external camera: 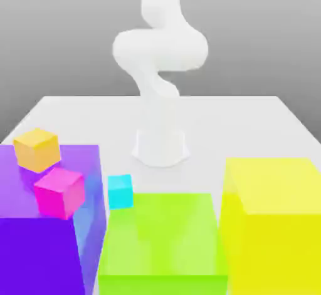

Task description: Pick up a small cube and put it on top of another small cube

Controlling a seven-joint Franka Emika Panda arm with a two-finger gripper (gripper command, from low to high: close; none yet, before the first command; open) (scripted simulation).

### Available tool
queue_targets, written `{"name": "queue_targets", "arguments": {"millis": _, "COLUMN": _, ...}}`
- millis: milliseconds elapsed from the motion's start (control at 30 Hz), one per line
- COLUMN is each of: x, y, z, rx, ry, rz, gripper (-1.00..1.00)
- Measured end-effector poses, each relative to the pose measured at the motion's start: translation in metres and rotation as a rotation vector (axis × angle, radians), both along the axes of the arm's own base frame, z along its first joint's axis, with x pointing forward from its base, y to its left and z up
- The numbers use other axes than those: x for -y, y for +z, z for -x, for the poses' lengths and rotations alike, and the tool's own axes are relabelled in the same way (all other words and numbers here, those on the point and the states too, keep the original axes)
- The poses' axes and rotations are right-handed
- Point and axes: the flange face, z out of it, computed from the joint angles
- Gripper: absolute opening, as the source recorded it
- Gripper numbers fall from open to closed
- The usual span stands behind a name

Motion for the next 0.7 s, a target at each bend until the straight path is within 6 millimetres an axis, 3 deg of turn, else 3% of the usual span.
{"name": "queue_targets", "arguments": {"millis": 167, "x": 0.09, "y": -0.073, "z": -0.03, "rx": -0.117, "ry": -0.178, "rz": -0.01, "gripper": 0.0}}
{"name": "queue_targets", "arguments": {"millis": 333, "x": 0.186, "y": -0.148, "z": -0.024, "rx": -0.231, "ry": -0.35, "rz": -0.039, "gripper": 0.0}}
{"name": "queue_targets", "arguments": {"millis": 500, "x": 0.27, "y": -0.23, "z": 0.014, "rx": -0.347, "ry": -0.52, "rz": -0.092, "gripper": 0.0}}
{"name": "queue_targets", "arguments": {"millis": 700, "x": 0.338, "y": -0.333, "z": 0.093, "rx": -0.487, "ry": -0.716, "rz": -0.193, "gripper": 0.0}}
